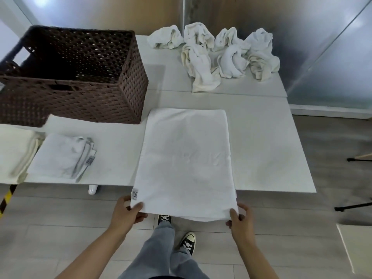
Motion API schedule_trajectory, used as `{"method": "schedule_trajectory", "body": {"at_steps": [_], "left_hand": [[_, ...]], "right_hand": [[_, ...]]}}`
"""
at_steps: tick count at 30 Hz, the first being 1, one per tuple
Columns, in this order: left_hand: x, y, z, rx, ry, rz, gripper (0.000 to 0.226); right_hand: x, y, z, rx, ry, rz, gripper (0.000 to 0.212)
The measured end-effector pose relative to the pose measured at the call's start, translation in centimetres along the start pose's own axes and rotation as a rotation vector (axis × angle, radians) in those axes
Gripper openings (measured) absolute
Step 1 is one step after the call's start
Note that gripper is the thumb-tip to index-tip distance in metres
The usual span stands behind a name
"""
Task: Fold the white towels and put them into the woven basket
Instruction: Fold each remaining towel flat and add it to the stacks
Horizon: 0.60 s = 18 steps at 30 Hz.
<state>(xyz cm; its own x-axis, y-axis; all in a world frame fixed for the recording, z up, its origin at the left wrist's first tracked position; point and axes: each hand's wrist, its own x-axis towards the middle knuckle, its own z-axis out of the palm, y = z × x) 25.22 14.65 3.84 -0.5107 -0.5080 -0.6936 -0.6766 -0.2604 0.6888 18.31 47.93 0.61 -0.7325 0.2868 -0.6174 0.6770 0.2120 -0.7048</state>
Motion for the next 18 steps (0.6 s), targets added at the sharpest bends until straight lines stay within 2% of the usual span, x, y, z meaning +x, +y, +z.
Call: {"method": "schedule_trajectory", "body": {"at_steps": [5,7,9,12,15,18], "left_hand": [[-2.7,-0.2,-0.3,-0.158,0.024,0.047,0.052],[-3.1,0.6,-0.2,-0.191,0.041,0.093,0.043],[-3.2,1.9,-0.1,-0.192,0.034,0.124,0.024],[-2.7,4.8,-0.4,-0.219,0.007,0.152,0.012],[-1.6,7.8,-0.6,-0.211,-0.090,0.216,0.025],[-0.5,10.6,-0.3,-0.001,-0.117,0.321,0.038]], "right_hand": [[-1.9,-2.4,-1.4,0.163,0.023,-0.076,0.023],[-1.7,-3.7,-1.4,0.213,0.022,-0.111,0.014],[-1.1,-5.3,-1.3,0.246,0.014,-0.134,0.005],[-0.1,-8.5,-1.3,0.327,-0.012,-0.140,0.004],[1.0,-11.9,-1.1,0.392,-0.127,-0.178,0.018],[2.4,-14.4,-0.6,0.241,-0.179,-0.258,0.036]]}}
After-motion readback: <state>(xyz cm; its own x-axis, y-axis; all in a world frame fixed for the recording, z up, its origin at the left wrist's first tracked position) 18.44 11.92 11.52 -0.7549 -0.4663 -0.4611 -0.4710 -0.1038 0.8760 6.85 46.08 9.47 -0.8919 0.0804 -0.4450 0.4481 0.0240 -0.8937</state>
